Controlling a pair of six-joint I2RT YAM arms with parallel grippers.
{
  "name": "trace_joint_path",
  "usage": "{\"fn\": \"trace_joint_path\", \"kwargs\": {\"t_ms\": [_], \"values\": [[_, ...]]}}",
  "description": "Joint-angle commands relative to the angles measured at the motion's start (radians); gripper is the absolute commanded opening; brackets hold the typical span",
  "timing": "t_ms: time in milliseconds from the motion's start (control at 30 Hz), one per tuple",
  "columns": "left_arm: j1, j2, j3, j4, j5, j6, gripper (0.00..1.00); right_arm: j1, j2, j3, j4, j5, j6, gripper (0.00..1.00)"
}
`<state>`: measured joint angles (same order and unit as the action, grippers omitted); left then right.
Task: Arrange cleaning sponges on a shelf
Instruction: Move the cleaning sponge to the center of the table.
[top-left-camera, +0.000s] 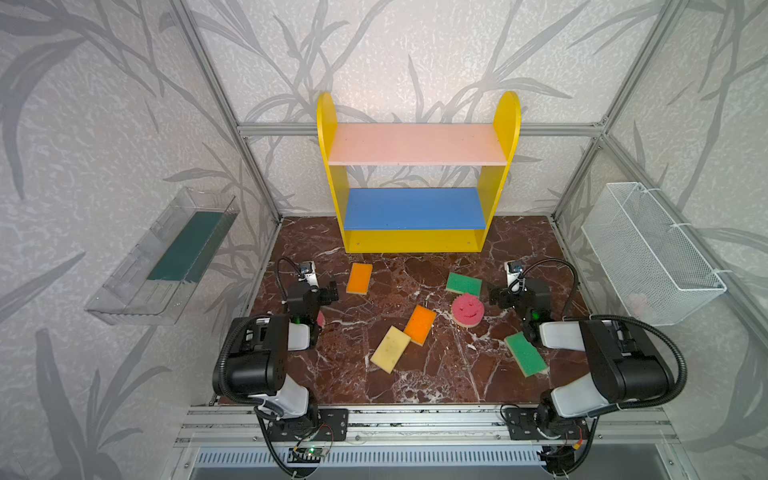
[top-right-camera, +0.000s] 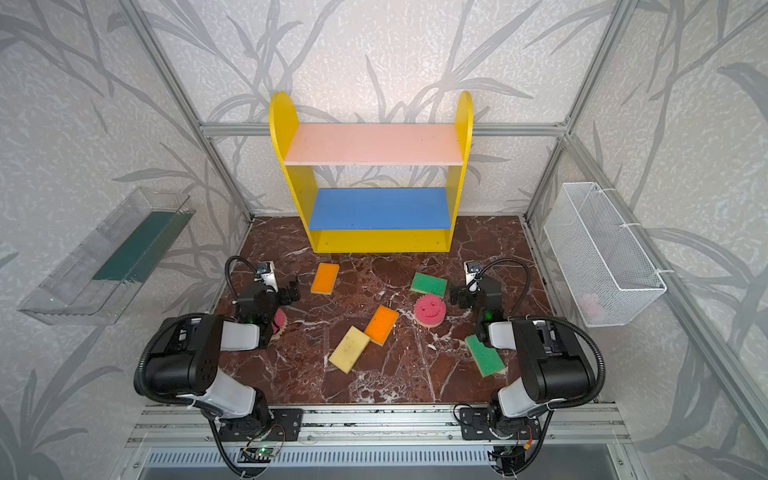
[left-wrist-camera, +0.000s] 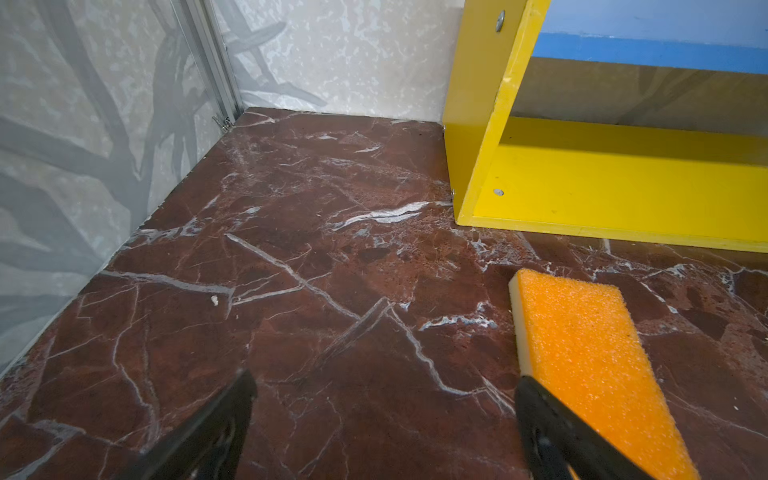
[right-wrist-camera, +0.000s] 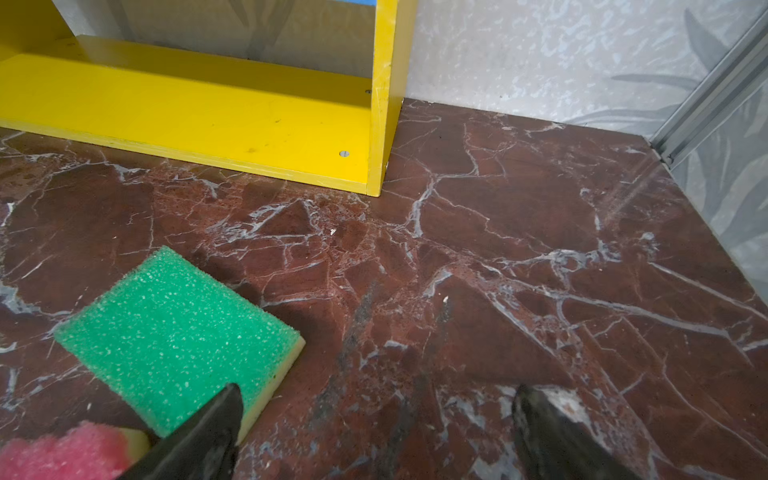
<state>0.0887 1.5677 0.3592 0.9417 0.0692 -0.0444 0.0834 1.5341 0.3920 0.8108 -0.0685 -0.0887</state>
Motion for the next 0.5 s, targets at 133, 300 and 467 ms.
{"fn": "trace_joint_path", "kwargs": {"t_ms": [133,300,467], "values": [[-0.002,-0.005,0.018,0.002,-0.012,0.001,0.99,0.004,0.008,0.022,0.016,0.01,-0.01,0.99],[-0.003,-0.005,0.018,0.001,-0.013,0.004,0.99,0.004,0.008,0.022,0.016,0.01,-0.01,0.99],[-0.014,-0.006,0.018,0.001,-0.021,0.014,0.99,0.004,0.008,0.022,0.016,0.01,-0.01,0.99]]}}
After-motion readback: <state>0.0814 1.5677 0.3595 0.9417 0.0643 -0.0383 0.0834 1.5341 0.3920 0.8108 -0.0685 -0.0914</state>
